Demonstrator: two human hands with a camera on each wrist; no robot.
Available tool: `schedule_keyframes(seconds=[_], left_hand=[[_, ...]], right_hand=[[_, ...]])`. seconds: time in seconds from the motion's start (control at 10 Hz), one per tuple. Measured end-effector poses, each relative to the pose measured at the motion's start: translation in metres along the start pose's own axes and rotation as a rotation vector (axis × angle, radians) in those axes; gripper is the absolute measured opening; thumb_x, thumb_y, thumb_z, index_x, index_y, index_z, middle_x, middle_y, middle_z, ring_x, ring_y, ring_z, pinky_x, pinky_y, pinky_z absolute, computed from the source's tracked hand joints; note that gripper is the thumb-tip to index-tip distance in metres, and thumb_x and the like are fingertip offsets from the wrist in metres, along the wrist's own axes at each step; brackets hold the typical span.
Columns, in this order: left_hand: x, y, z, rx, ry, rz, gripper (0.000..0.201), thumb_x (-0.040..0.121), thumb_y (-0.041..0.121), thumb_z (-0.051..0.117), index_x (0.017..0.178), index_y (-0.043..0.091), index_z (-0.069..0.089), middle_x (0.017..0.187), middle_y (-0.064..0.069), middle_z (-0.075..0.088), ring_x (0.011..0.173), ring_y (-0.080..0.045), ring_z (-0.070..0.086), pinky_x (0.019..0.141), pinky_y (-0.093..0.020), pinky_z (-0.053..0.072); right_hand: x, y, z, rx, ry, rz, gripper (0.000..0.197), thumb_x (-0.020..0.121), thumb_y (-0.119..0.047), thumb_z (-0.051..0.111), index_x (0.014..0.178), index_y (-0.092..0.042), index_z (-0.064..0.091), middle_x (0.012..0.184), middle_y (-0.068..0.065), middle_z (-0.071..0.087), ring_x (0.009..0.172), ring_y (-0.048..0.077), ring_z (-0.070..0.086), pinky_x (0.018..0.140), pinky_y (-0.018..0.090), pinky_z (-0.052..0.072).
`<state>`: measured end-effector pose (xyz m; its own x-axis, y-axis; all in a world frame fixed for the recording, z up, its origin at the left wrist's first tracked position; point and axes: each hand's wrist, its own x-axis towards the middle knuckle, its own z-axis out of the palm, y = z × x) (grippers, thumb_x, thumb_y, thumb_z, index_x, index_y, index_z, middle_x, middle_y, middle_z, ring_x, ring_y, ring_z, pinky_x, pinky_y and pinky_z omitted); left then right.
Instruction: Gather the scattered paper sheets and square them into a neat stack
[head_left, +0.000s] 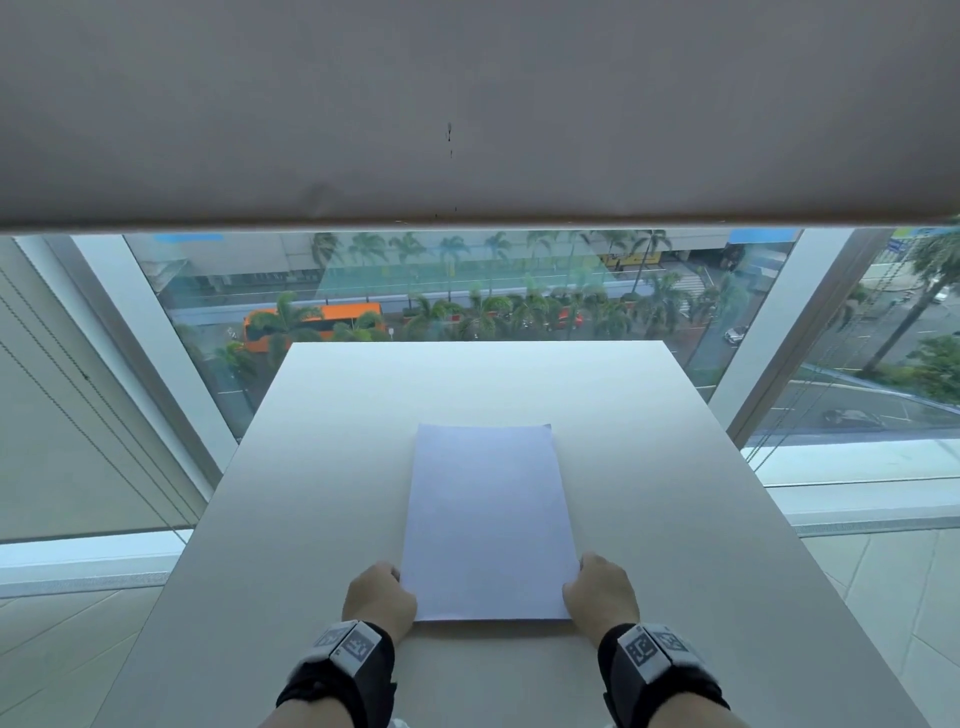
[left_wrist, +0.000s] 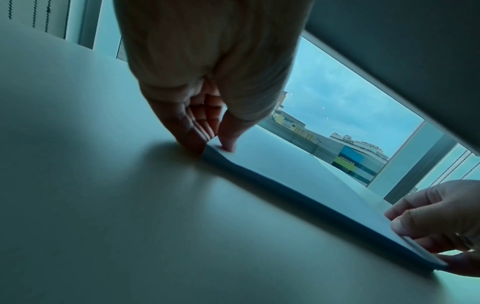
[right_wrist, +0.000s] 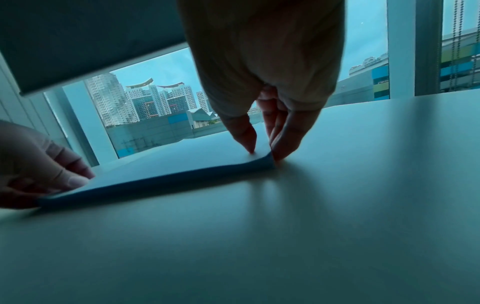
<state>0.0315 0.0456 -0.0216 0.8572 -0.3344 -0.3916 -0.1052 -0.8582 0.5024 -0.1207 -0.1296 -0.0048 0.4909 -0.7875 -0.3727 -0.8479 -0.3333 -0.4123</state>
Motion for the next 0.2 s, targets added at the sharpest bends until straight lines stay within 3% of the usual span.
schedule_keyframes(seconds=[0.1, 0.2], left_hand=[[-0.01, -0.006, 0.0, -0.035, -0.022, 0.02, 0.016, 0.081, 0.012, 0.05, 0.07, 0.017, 0.038, 0.086, -0.006, 0.051, 0.079, -0.024, 0.045, 0.069, -0.028, 0.036], [-0.024, -0.019, -0.004, -0.004, -0.032, 0.039, 0.019, 0.083, 0.025, 0.053, 0.077, 0.018, 0.037, 0.096, -0.008, 0.044, 0.093, -0.028, 0.047, 0.082, -0.031, 0.039]], right_hand=[[-0.009, 0.005, 0.004, 0.014, -0.007, -0.02, 0.024, 0.087, -0.011, 0.041, 0.065, -0.015, 0.032, 0.09, 0.007, 0.043, 0.077, 0.023, 0.042, 0.068, 0.024, 0.034], [-0.021, 0.016, 0.002, 0.008, -0.01, -0.064, 0.02, 0.092, -0.022, 0.041, 0.074, -0.017, 0.035, 0.095, 0.006, 0.035, 0.083, 0.023, 0.039, 0.074, 0.027, 0.034]])
